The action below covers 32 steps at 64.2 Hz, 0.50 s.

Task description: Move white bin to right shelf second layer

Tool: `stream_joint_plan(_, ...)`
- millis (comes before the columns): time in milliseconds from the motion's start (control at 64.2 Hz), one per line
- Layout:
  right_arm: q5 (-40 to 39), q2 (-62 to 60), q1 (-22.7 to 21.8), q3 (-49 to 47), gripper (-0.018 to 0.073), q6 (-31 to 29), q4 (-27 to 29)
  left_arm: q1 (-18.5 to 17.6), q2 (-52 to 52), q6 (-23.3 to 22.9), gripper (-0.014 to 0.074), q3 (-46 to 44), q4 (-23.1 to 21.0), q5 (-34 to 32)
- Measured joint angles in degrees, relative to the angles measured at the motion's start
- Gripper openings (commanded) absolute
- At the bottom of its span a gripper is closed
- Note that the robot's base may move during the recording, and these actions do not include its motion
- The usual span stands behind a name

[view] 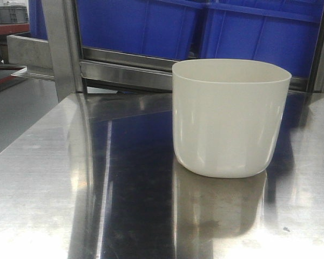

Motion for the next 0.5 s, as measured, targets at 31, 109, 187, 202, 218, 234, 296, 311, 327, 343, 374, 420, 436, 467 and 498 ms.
stream_joint_plan(31,0.0,0.0,0.0,0.0,0.0056,0.0,0.0,0.0,0.0,0.0,0.0085,0.0,0.0,0.0)
stream_joint_plan(109,0.0,0.0,0.0,0.0,0.0056,0.0,0.0,0.0,0.0,0.0,0.0085,0.0,0.0,0.0)
stream_joint_plan(187,0.0,0.0,0.0,0.0,0.0056,0.0,0.0,0.0,0.0,0.0,0.0085,0.0,0.0,0.0)
stream_joint_plan(202,0.0,0.0,0.0,0.0,0.0056,0.0,0.0,0.0,0.0,0.0,0.0085,0.0,0.0,0.0)
stream_joint_plan(218,0.0,0.0,0.0,0.0,0.0056,0.0,0.0,0.0,0.0,0.0,0.0085,0.0,0.0,0.0)
stream_joint_plan(234,0.0,0.0,0.0,0.0,0.0056,0.0,0.0,0.0,0.0,0.0,0.0085,0.0,0.0,0.0)
stream_joint_plan(296,0.0,0.0,0.0,0.0,0.0056,0.0,0.0,0.0,0.0,0.0,0.0085,0.0,0.0,0.0)
stream_joint_plan(311,0.0,0.0,0.0,0.0,0.0056,0.0,0.0,0.0,0.0,0.0,0.0085,0.0,0.0,0.0)
stream_joint_plan(327,0.0,0.0,0.0,0.0,0.0056,0.0,0.0,0.0,0.0,0.0,0.0085,0.0,0.0,0.0)
stream_joint_plan(343,0.0,0.0,0.0,0.0,0.0056,0.0,0.0,0.0,0.0,0.0,0.0085,0.0,0.0,0.0)
stream_joint_plan(374,0.0,0.0,0.0,0.0,0.0056,0.0,0.0,0.0,0.0,0.0,0.0085,0.0,0.0,0.0)
stream_joint_plan(420,0.0,0.0,0.0,0.0,0.0056,0.0,0.0,0.0,0.0,0.0,0.0085,0.0,0.0,0.0)
stream_joint_plan(436,0.0,0.0,0.0,0.0,0.0056,0.0,0.0,0.0,0.0,0.0,0.0085,0.0,0.0,0.0)
stream_joint_plan(467,0.0,0.0,0.0,0.0,0.0056,0.0,0.0,0.0,0.0,0.0,0.0085,0.0,0.0,0.0)
stream_joint_plan(498,0.0,0.0,0.0,0.0,0.0056,0.0,0.0,0.0,0.0,0.0,0.0085,0.0,0.0,0.0)
